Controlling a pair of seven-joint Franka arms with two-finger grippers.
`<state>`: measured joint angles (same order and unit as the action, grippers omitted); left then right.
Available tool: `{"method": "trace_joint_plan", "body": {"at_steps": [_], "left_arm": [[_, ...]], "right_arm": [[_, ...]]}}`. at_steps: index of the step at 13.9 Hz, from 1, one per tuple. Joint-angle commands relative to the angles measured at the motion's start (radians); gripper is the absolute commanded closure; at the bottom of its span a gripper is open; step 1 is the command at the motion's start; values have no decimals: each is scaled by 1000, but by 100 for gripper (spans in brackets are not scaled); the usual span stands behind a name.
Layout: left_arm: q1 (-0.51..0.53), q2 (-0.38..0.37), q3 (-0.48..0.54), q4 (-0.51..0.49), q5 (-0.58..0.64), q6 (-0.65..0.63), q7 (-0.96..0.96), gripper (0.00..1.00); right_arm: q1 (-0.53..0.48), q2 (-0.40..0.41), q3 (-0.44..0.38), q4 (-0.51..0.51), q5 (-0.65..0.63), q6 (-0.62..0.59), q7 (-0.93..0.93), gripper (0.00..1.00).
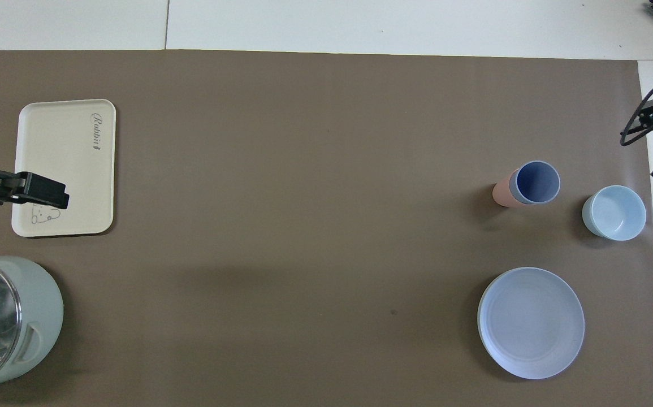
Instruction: Place cup on tray
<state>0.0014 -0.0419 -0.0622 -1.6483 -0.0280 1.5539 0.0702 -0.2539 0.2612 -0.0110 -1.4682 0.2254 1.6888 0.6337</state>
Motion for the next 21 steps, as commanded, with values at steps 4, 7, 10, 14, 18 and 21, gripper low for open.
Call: {"method": "trace_joint_plan", "body": {"at_steps": [4,7,10,14,18,21], "left_arm": [[11,-32,-7,-36,14,15,7,0],[9,-32,-7,-36,14,15,7,0],[11,-32,-7,-36,14,15,7,0],[9,-32,-7,-36,14,15,7,0],[9,-32,-7,-36,14,15,7,0],[9,-32,-7,-36,14,15,7,0]], "right_arm": [[-59,150,9,36,162,14,96,10],[-70,190,11,-46,228,69,127,10],[-97,228,11,-107,288,97,103,7],[-81,280,13,-122,374,123,109,7],[-76,260,19,-239,436,167,109,7],[-73,234,22,-303,486,170,104,7]]}}
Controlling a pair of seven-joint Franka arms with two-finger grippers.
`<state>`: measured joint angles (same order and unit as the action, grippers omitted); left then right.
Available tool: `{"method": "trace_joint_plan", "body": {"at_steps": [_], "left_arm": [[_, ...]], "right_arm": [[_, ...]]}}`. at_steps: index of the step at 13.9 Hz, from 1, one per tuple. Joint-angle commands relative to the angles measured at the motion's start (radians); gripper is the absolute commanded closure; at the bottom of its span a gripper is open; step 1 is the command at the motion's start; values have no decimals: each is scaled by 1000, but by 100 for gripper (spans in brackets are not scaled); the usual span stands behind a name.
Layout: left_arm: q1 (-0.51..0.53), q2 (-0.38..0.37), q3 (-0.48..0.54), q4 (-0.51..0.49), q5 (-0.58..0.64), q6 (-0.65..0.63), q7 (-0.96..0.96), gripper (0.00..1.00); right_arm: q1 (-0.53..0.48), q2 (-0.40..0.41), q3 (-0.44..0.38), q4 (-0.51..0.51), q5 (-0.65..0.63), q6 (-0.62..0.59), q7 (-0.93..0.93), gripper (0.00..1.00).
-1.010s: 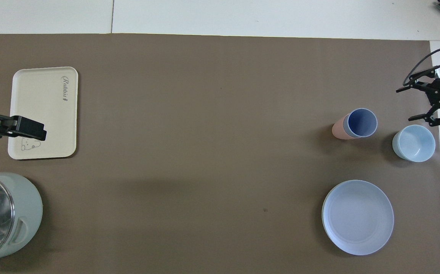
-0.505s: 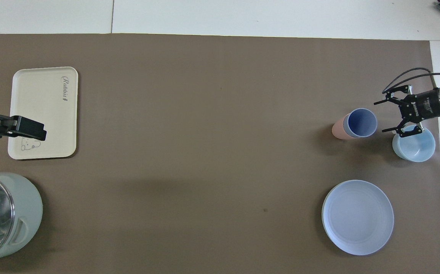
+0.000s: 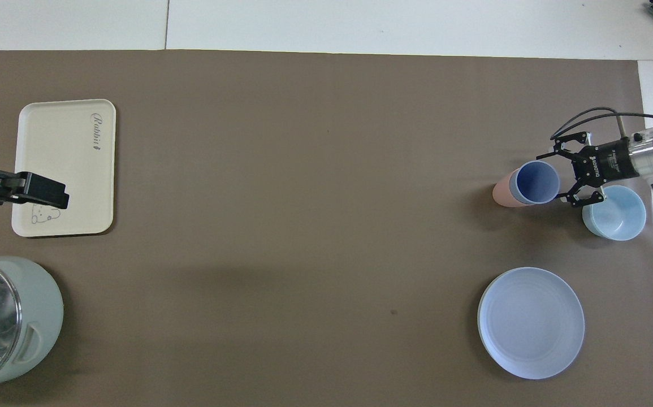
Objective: Place cup on tray
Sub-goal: 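Lower the right gripper onto the nested blue and pink cups and grasp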
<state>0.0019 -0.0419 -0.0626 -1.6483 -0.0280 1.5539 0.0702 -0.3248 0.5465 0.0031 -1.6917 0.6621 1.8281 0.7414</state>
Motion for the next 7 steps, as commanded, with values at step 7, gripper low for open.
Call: {"method": "trace_joint_plan", "body": {"at_steps": [7], "left_arm": [[9,-32,-6,-36,14,15,7,0]], "right_arm": [[0,-74,9,-138,138,33,-22,8]]}}
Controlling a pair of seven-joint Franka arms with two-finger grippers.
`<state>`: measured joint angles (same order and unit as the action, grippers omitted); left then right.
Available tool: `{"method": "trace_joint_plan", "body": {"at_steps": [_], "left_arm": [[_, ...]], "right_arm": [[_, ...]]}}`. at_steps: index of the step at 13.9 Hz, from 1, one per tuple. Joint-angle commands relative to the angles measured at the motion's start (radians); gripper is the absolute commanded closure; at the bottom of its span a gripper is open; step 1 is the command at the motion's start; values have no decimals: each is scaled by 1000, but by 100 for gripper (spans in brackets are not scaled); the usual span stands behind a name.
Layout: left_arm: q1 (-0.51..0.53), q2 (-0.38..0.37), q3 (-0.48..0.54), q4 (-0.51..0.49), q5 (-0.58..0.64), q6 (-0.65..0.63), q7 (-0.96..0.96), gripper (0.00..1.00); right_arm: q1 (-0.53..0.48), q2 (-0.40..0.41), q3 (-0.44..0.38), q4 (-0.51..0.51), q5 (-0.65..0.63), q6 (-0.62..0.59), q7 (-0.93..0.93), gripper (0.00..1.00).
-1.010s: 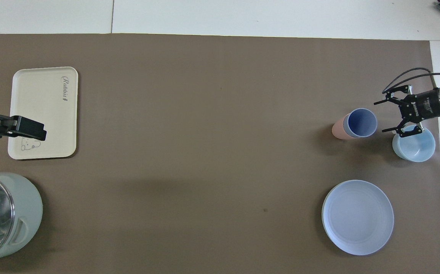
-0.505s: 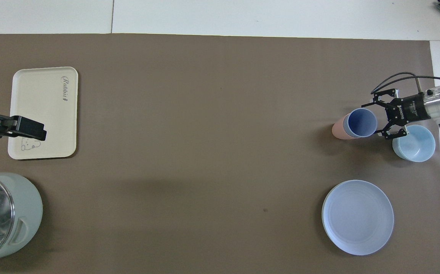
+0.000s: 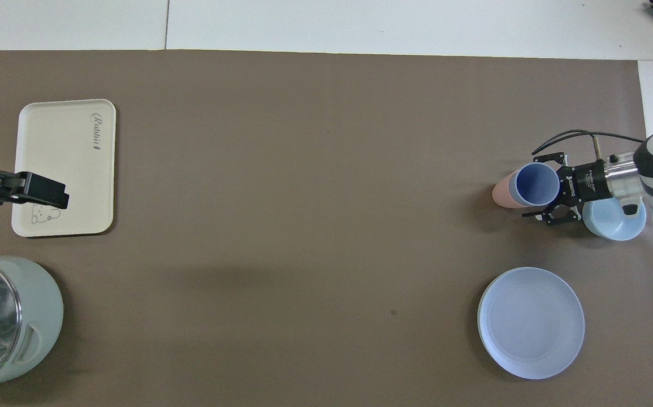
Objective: Place cup on tray
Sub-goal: 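Lower the right gripper onto the nested blue and pink cups and grasp, then lift the cups with the right gripper while the left gripper reaches over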
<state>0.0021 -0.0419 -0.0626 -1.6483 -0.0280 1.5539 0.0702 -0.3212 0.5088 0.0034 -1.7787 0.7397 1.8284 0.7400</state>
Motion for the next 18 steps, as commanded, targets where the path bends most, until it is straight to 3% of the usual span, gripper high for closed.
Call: {"method": "trace_joint_plan", "body": {"at_steps": [1,3,4,5,6,8,12,18], "left_arm": [[9,-32,-6,-36,14,15,7,0],[10,-32,-6,-36,14,15,7,0],[9,-32,-6,-36,14,15,7,0],[10,-32,-6,-36,14,15,7,0],[9,-32,-6,-36,14,15,7,0],[9,-32,-5,-36,14,15,7,0],[9,-32,-6,-36,14,15,7,0],[-8,-32,-13,-34,7,15,-10,0]], "right_arm": [[11,-41,9,-67,81,34,-21,9],[24,-53,9,-106,131,63,-21,13],[36,-58,9,-122,151,83,-28,20],[48,-58,9,-125,159,86,-50,56],[57,-58,9,-123,179,84,-48,100],[91,-61,9,-127,237,83,-42,100],[172,-116,9,-136,237,74,-21,100],[367,-259,9,-136,237,92,264,100]]}}
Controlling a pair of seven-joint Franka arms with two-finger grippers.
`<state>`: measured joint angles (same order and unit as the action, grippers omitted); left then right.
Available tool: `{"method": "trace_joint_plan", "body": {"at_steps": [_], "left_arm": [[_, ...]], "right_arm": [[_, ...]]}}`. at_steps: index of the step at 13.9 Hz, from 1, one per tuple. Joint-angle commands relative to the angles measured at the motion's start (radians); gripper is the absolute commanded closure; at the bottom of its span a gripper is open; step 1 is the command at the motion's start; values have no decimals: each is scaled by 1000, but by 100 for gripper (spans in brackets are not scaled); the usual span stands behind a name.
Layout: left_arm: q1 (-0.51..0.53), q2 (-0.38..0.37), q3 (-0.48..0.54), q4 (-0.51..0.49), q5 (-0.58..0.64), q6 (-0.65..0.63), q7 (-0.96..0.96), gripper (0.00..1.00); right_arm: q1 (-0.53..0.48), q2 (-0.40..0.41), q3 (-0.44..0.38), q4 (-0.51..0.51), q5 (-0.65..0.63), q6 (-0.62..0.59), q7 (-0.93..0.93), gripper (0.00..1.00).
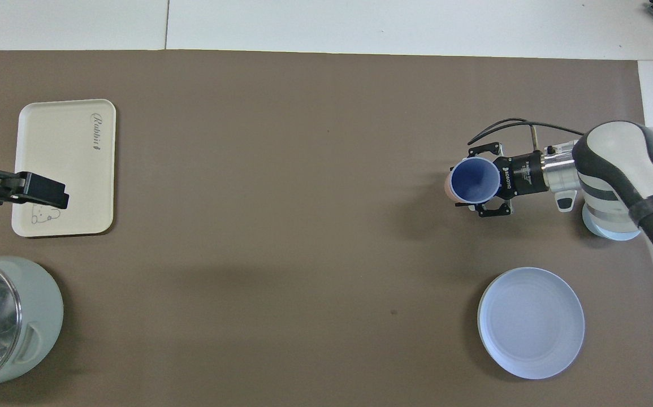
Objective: Place cup on tray
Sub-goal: 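Lift the cups with the right gripper while the left gripper reaches over, then grasp the blue cup with the left gripper and pull it from the pink cup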
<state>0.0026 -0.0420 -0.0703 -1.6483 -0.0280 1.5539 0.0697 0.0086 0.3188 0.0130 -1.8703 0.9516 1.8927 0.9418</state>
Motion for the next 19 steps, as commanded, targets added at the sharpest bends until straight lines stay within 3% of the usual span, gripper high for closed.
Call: {"method": "trace_joint_plan", "body": {"at_steps": [1,6,11,13,16,19], "left_arm": [[-10,-32,-6,-39,-3,21,-54,0],[-198,-33,-9,-73,-112,205,-518,0],[-415,-53,-9,-203,-184,600,-955,0],[-446,-42,-9,-205,-184,660,-1018,1],[-476,-36,-9,-200,-210,727,-1062,13],[-518,7,-8,-200,-210,765,-1067,37]], "right_arm": [[68,-87,-1,-44,26,48,113,100],[229,-124,1,-6,26,204,392,100],[346,-138,1,14,33,302,526,100],[366,-138,2,14,35,350,537,100],[376,-136,1,14,35,361,540,100],[376,-136,1,13,35,376,549,100]]}}
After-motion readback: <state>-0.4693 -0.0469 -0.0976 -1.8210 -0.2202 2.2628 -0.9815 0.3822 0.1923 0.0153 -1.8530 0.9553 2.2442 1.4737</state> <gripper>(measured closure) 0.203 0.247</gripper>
